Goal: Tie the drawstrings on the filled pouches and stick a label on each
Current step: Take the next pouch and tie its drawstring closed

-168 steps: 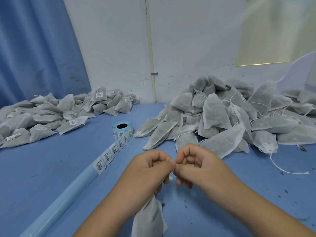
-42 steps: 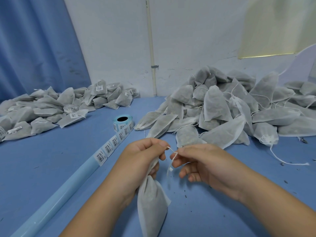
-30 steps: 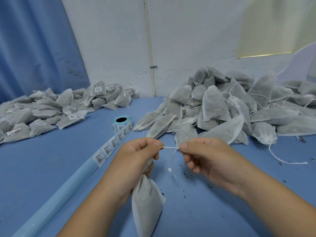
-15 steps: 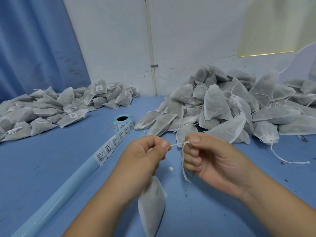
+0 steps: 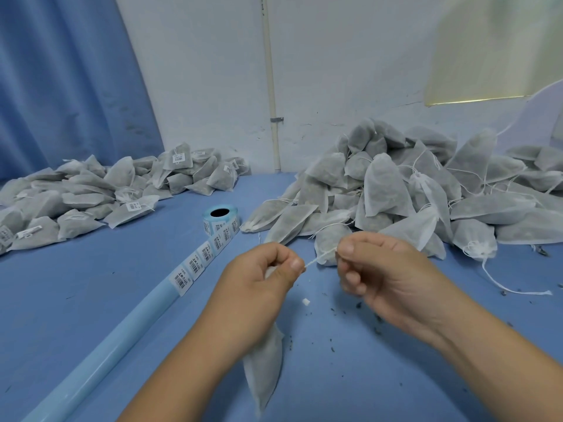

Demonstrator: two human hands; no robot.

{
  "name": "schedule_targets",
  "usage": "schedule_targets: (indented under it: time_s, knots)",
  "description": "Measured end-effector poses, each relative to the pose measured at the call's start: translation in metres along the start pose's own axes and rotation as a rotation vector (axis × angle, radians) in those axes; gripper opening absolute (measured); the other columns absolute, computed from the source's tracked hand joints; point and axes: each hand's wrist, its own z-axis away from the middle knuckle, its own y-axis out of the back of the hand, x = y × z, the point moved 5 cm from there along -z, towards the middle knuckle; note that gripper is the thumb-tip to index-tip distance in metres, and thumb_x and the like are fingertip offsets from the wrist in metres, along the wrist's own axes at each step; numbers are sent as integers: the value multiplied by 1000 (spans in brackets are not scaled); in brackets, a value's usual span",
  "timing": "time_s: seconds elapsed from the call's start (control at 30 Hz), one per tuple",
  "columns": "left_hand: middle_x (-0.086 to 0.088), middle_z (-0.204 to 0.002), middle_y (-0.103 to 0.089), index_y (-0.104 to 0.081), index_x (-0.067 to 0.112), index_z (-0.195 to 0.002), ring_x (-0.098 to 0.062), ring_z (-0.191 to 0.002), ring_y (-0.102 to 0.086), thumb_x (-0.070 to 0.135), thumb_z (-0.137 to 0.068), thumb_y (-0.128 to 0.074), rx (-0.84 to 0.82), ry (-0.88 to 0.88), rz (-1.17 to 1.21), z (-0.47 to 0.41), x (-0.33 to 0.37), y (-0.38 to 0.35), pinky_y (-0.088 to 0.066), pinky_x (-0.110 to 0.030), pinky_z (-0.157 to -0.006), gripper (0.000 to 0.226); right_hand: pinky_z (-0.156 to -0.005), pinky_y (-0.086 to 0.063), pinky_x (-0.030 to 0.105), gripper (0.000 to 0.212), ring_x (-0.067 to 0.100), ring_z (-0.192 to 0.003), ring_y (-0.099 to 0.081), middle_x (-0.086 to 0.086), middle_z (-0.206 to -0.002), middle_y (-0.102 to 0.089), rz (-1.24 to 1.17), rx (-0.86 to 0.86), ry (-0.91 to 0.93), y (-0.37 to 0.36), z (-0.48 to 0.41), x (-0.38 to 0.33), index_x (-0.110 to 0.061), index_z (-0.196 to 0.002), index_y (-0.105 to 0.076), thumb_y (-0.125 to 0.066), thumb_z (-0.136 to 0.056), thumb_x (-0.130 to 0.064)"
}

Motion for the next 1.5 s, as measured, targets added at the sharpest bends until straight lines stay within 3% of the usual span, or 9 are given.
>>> schedule_targets:
  time_s: [0.2, 0.43, 0.57, 0.73, 0.8, 0.93, 1.2, 1.37, 1.5]
  knots:
    - [19, -56, -52, -63, 34, -62, 0, -48, -40, 23, -92, -60, -93, -2, 54, 3, 2, -13, -33, -12, -50, 32, -45, -32, 20, 17, 7, -42, -36, 0, -61, -50, -300, -123, 2, -21, 5, 5, -14, -58, -60, -65, -75, -15]
    - [23, -54, -51, -60, 28, -65, 3, -51, -45, 25, -90, -64, 150, -143, -26, 2, 9, 6, -36, -8, -53, 25, -43, -30, 18, 22, 5, -40, -33, -1, -60, -41, -255, -288, -143, -25, 9, 3, -15, -58, -50, -61, -78, -11]
    - [24, -68, -59, -64, 31, -78, 4, -56, -49, 34, -81, -72, 84, -101, -93, 3, 5, 5, -38, -6, -55, 9, -41, -29, 20, 22, 9, -42, -36, 0, -57, -42, -113, -83, -60, -7, 2, -8, -17, -54, -53, -60, -74, -13]
    - [23, -100, -60, -60, 41, -105, 10, -84, -54, 38, -84, -70, -123, -24, -252, -1, -8, 2, -40, -5, -66, 24, -42, -31, 21, 17, 12, -49, -40, 1, -58, -48, 7, 247, 83, 20, 0, -17, -14, -60, -56, -69, -71, -14]
    - [22, -83, -61, -65, 34, -95, 10, -74, -53, 40, -86, -65, -85, -4, -302, -3, -8, 3, -38, -6, -61, 11, -46, -32, 23, 20, 13, -52, -40, 0, -57, -48, 109, 315, 133, 25, 1, -18, -13, -63, -58, -65, -81, -10]
    - [12, -53, -38, -42, 15, -62, -5, -50, -36, 39, -92, -54, 39, -18, -271, -6, -9, 7, -32, -17, -50, 40, -51, -39, 17, 19, 8, -51, -43, -5, -55, -52, 413, 329, 283, 12, 11, -24, -20, -62, -67, -68, -80, -14]
    - [14, -53, -34, -36, 22, -63, -5, -50, -32, 44, -98, -43, 24, -4, -122, -4, -10, -1, -28, -18, -47, 42, -58, -44, 22, 5, 6, -62, -50, -9, -69, -56, 1218, 6, 742, -47, 31, -3, -15, -71, -65, -67, -75, -14]
    - [-4, -65, -63, -60, 10, -79, -15, -58, -61, 43, -97, -47, -101, 227, 192, 0, -15, -10, -59, -35, -59, 39, -53, -47, 34, 8, 15, -61, -51, -3, -66, -56, 1356, 10, 843, -46, 31, -5, -10, -68, -63, -68, -75, -10]
    - [-15, -87, -75, -70, 6, -97, -23, -76, -72, 36, -97, -51, -233, 265, 335, 0, -17, -15, -59, -34, -66, 35, -54, -47, 34, 7, 13, -62, -51, -5, -69, -55, 1351, 22, 779, -41, 29, -6, -13, -71, -64, -66, -77, -14]
